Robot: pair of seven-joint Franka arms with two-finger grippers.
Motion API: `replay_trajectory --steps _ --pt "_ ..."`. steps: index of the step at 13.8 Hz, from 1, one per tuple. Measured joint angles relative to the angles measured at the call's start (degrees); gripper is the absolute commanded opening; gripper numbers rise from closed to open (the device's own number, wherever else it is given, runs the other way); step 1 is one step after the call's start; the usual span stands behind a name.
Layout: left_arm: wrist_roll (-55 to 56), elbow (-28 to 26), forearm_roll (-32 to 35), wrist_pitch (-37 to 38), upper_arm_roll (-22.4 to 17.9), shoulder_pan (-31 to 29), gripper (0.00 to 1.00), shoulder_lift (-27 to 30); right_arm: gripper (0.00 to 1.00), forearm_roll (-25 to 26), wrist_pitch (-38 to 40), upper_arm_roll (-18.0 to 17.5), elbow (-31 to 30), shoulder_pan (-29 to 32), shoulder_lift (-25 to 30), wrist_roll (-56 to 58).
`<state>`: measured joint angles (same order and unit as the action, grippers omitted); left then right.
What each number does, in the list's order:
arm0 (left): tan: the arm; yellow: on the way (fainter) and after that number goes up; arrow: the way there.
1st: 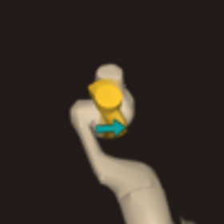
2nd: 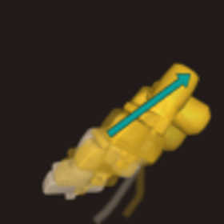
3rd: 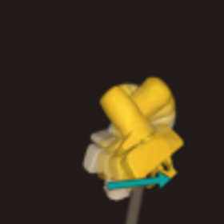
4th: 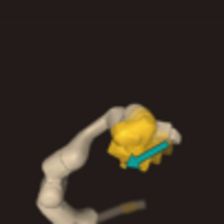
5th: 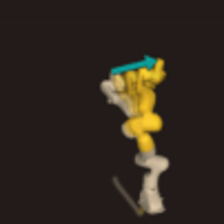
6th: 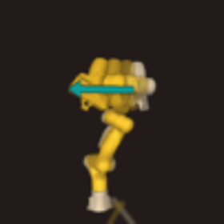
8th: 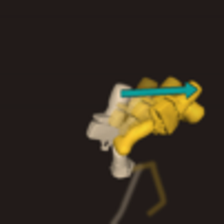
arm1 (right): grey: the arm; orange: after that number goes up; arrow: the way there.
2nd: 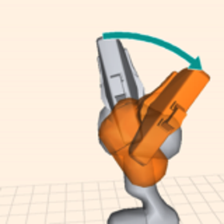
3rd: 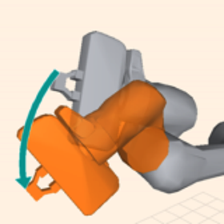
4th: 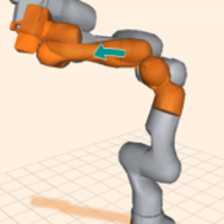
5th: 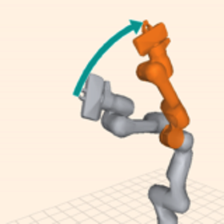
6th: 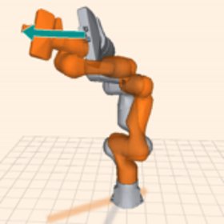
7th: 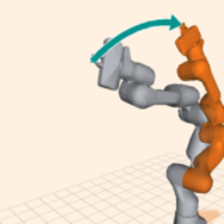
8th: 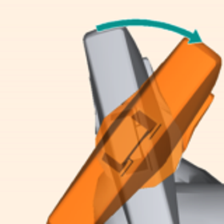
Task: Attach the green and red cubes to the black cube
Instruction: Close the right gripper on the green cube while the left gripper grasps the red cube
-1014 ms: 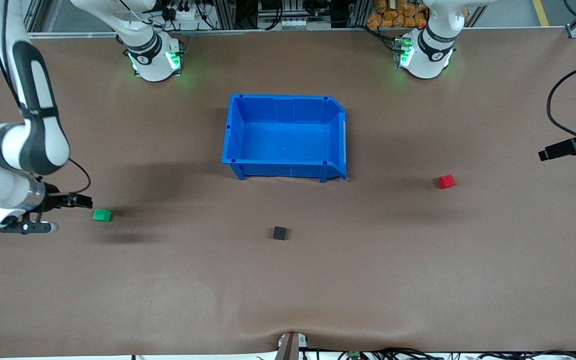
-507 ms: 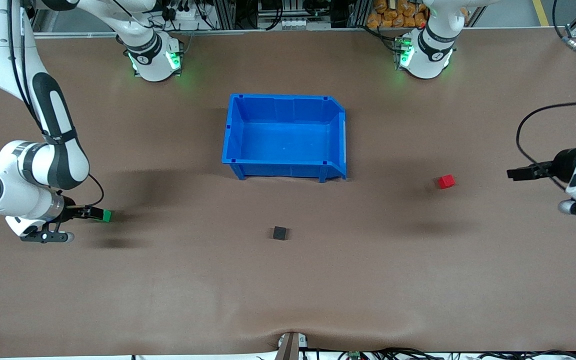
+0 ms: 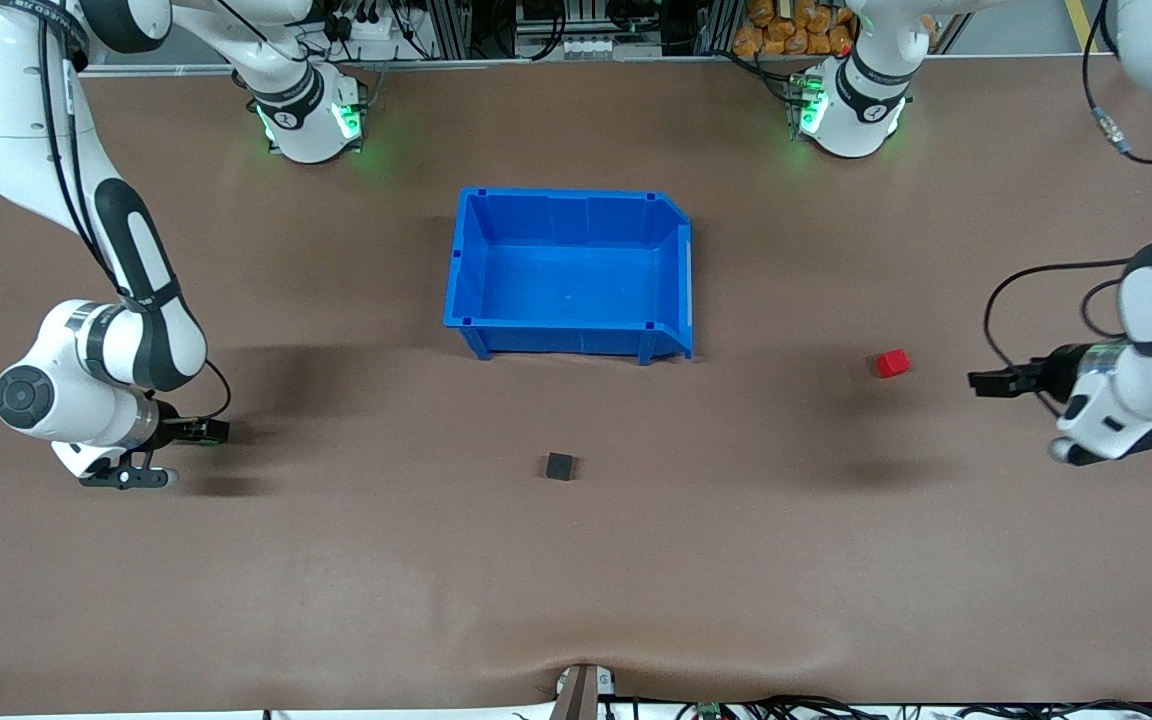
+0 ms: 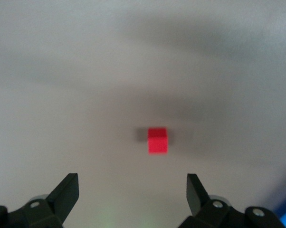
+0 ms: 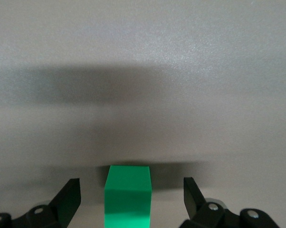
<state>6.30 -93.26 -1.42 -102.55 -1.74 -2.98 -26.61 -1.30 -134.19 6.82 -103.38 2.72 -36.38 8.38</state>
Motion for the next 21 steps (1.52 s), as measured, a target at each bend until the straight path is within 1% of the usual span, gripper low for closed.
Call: replay_trajectory --steps 1,2,4,6,8,11,15,18,20,21 --pt "0.1 -2.0 0.0 -3.3 0.7 0.1 1.0 -0.9 0.0 0.0 0.1 0.0 0.0 0.0 0.0 0.0" --pt "0.3 -3.5 -0.1 -5.6 1.5 0.1 1.0 -1.7 0.0 0.0 0.6 0.0 0.0 0.0 0.0 0.0" --pt "2.1 -5.2 -0.9 -7.5 2.6 0.3 1.0 -3.1 0.0 0.0 3.1 -0.1 0.1 0.0 0.0 0.0" --pt "3.1 -6.1 -1.1 -8.8 3.0 0.6 1.0 -4.2 0.0 0.0 4.3 -0.3 0.1 -0.1 0.0 0.1" --pt "3.2 -8.1 -1.1 -12.5 3.1 1.0 1.0 -5.3 0.0 0.0 4.4 -0.4 0.3 -0.3 0.0 1.8" --pt "4.4 -13.1 -1.2 -18.0 3.2 1.4 1.0 -6.0 0.0 0.0 4.3 -0.4 2.7 -0.5 0.2 12.2" --pt "5.8 -15.8 -1.2 -18.7 3.3 1.4 0.98 -6.0 0.0 0.0 4.4 -0.9 7.3 -0.5 0.8 33.1" --pt "5.8 -17.1 -1.2 -18.7 3.2 1.3 0.86 -5.5 0.0 0.0 5.4 -3.1 9.8 -0.9 1.5 46.5" --pt "5.8 -17.9 -1.2 -18.7 3.1 1.2 0.74 -4.9 0.0 0.0 6.2 -4.0 11.1 -1.6 1.6 54.2" --pt "5.8 -18.1 -1.2 -18.7 3.1 1.1 0.7 -4.7 0.0 0.0 6.3 -4.1 11.9 -2.2 1.6 59.1"
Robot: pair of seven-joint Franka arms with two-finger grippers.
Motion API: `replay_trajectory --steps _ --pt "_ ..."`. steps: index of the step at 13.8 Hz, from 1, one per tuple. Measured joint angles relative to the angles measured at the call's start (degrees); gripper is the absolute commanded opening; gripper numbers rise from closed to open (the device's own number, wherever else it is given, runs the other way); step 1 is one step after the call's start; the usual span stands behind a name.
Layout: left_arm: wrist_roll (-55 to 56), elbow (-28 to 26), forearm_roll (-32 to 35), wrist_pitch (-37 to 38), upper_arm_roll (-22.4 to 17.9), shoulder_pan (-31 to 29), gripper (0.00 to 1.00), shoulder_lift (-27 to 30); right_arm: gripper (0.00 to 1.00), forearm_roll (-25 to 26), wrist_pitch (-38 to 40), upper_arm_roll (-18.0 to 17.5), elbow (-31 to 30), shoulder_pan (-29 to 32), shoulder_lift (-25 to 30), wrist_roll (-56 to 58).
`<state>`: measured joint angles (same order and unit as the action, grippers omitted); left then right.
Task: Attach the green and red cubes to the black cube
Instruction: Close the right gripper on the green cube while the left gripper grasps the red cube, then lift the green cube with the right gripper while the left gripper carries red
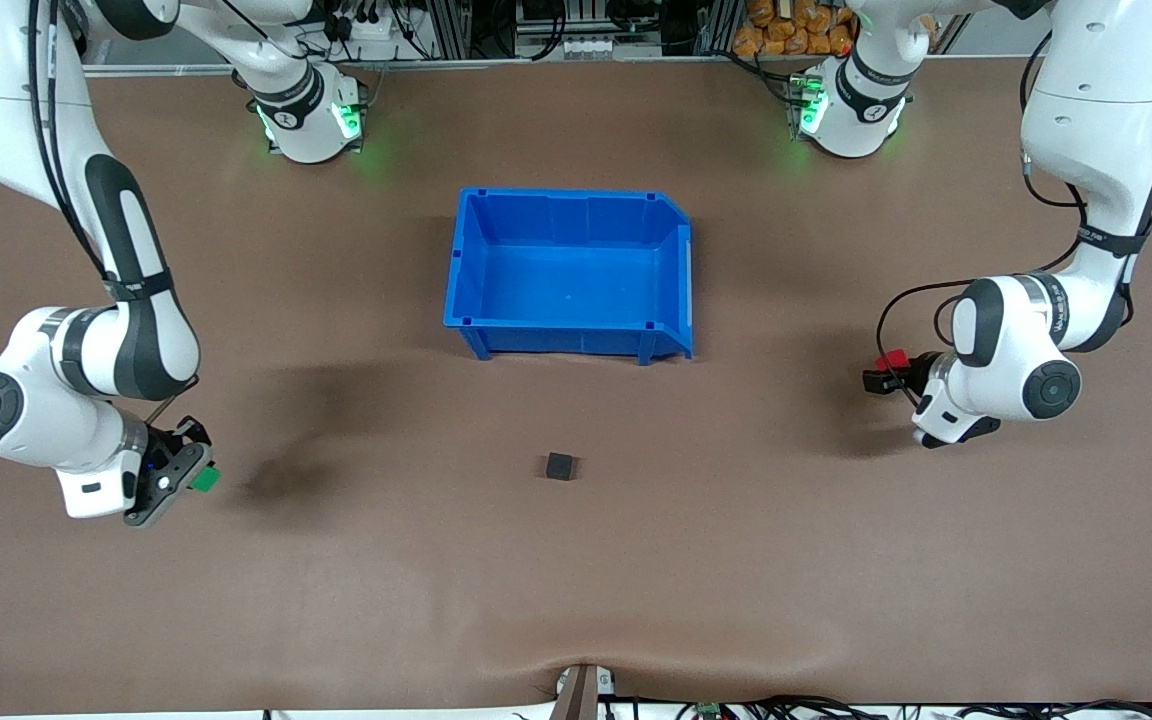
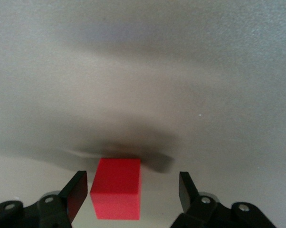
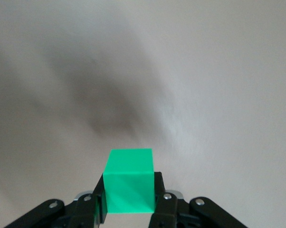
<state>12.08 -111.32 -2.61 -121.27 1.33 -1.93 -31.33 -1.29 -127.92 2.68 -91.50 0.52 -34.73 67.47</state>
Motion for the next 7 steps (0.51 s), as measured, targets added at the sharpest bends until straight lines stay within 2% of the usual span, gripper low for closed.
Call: replay_trajectory --steps 3,7 --pt "0.0 -0.2 0.0 0.2 0.0 -0.9 0.65 0.3 0.0 0.0 0.1 -0.2 3.6 -2.0 0.0 16.5" --pt "0.0 -0.3 0.0 0.9 0.0 -1.0 0.42 0.5 0.0 0.0 0.5 -0.3 5.1 -5.8 0.0 22.9"
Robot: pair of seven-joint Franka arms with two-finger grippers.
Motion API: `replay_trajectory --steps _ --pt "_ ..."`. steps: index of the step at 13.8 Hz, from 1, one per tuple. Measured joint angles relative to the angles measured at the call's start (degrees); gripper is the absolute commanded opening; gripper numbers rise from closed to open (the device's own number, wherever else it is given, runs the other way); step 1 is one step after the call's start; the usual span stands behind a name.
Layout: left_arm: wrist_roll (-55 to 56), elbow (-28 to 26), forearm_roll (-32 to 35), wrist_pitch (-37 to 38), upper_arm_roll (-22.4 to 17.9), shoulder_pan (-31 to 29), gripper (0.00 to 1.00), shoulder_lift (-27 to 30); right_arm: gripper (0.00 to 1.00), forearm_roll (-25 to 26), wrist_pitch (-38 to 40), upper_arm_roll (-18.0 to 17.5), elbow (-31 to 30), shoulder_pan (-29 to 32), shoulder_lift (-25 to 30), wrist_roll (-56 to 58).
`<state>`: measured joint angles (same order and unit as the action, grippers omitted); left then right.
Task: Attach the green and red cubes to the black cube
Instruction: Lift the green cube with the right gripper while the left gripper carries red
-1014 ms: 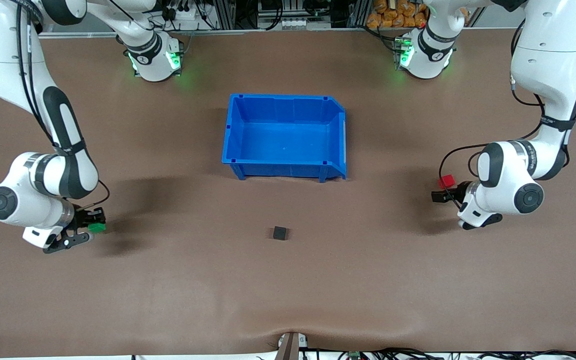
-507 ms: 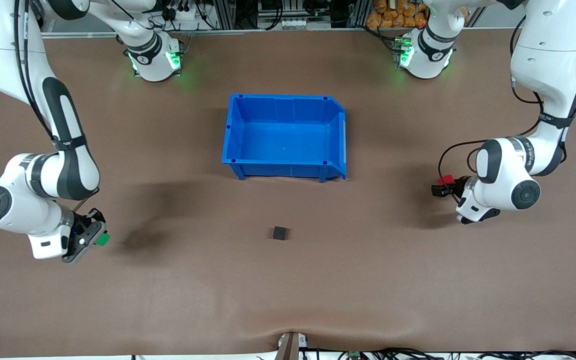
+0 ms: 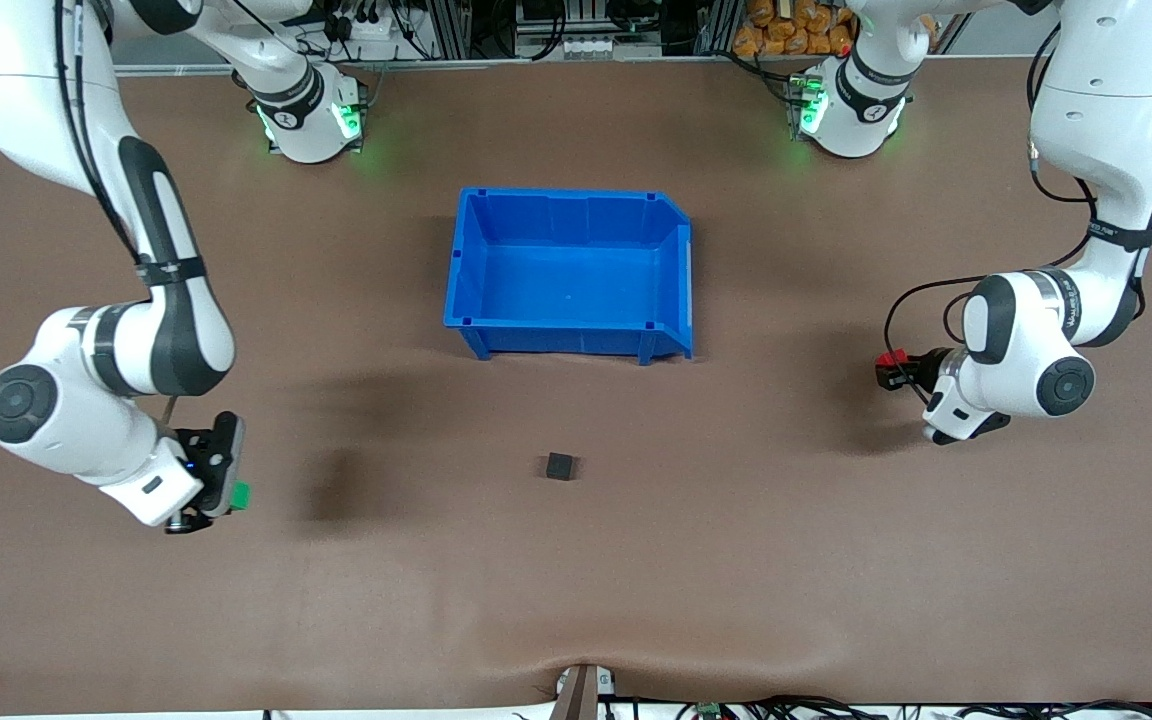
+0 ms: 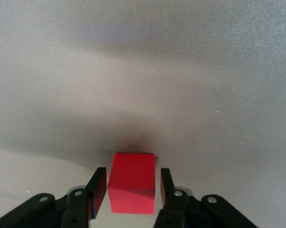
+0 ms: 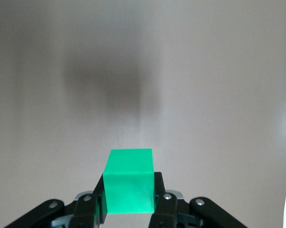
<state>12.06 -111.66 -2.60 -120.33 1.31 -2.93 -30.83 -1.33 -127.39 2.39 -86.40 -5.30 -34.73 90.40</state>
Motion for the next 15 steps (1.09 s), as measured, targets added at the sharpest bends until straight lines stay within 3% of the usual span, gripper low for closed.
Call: replay_trajectory --steps 3,7,9,13,15 --pt "0.0 0.0 0.0 0.1 0.0 0.0 0.22 0.0 0.0 0.1 -0.2 -0.1 0.3 -2.0 0.0 4.6" --pt "1.5 1.4 0.0 0.7 0.0 0.0 0.14 0.3 0.0 0.2 -0.2 -0.1 4.1 -5.8 0.0 11.9" --pt "6.2 4.0 0.0 1.1 0.1 0.1 0.05 0.3 0.0 0.1 0.0 -0.1 5.2 -6.0 0.0 14.3" --pt "23.1 9.8 -0.3 1.5 0.8 3.4 0.05 -0.1 0.0 0.1 2.1 -0.1 7.0 -6.3 -0.5 15.6" --pt "30.8 13.5 -4.0 1.5 1.1 5.6 0.05 -1.6 0.0 0.1 3.9 -0.2 9.8 -7.6 -1.1 15.8"
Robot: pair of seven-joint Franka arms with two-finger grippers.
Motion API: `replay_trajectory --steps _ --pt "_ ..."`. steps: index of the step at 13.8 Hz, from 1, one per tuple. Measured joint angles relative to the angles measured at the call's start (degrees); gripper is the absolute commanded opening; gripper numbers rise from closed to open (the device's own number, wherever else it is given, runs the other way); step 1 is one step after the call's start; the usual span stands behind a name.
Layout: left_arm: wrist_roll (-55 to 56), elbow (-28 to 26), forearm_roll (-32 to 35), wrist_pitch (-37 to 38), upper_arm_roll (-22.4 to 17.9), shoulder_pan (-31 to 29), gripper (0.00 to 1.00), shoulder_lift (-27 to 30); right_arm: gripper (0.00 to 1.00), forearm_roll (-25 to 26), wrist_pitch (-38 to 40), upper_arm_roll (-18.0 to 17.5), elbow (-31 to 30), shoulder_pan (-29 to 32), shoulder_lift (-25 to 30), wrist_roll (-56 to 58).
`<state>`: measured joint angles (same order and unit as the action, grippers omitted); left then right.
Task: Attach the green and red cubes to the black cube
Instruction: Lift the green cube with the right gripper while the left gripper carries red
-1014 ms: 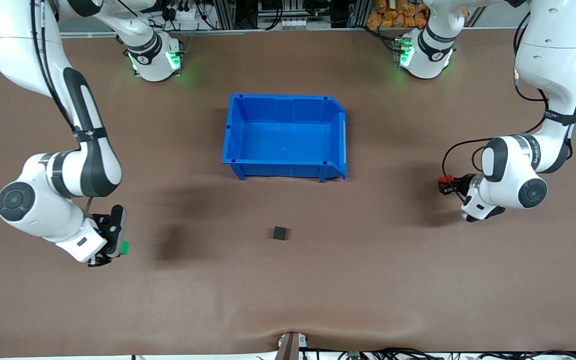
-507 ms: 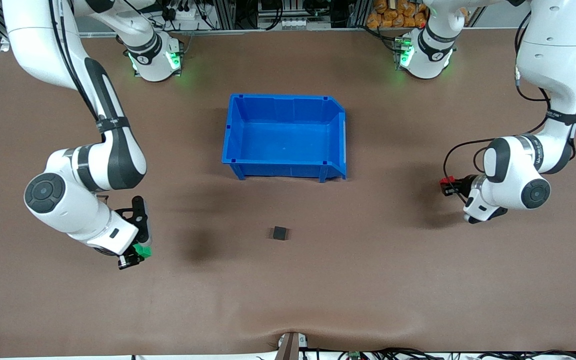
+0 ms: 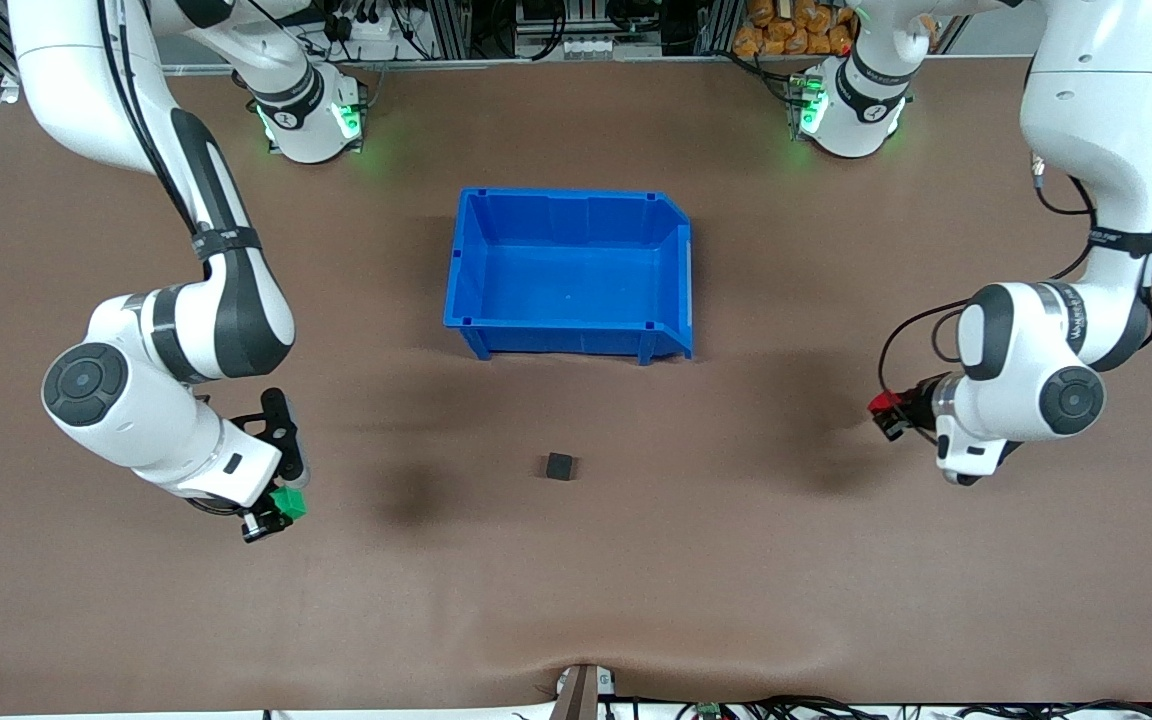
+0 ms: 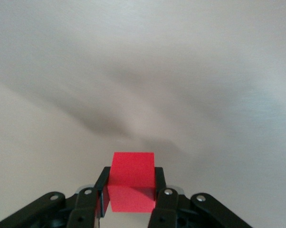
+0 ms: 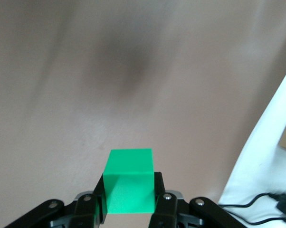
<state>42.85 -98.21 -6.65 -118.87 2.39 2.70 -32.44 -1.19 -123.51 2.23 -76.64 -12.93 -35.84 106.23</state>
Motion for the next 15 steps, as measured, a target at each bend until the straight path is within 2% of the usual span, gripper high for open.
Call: replay_trajectory --steps 3,5,8,10,12,15 --pt "4.1 6.3 -10.3 0.0 0.2 1.1 0.05 -4.3 0.0 0.0 1.0 0.0 2.1 -1.7 -1.4 -3.0" --pt "10.1 9.7 -13.3 0.0 0.4 2.6 0.05 -6.8 0.0 -0.1 2.0 0.0 2.2 -1.8 -2.6 -10.2" --pt "23.7 16.2 -13.8 0.0 0.6 7.3 0.05 -9.8 0.0 -1.5 4.1 0.0 2.3 -2.1 -3.9 -22.5" --pt "30.2 20.0 -13.8 -0.5 0.6 10.0 0.05 -11.8 0.0 -6.2 4.4 -0.1 2.3 -3.3 -4.8 -27.2" --pt "33.6 22.1 -14.3 -2.2 0.7 11.5 0.04 -13.6 0.0 -9.1 4.5 -0.1 2.4 -5.5 -5.8 -31.3" --pt "40.5 23.9 -15.6 -6.5 1.2 13.9 0.04 -15.7 0.0 -9.2 4.4 -0.1 2.4 -8.2 -7.0 -37.5"
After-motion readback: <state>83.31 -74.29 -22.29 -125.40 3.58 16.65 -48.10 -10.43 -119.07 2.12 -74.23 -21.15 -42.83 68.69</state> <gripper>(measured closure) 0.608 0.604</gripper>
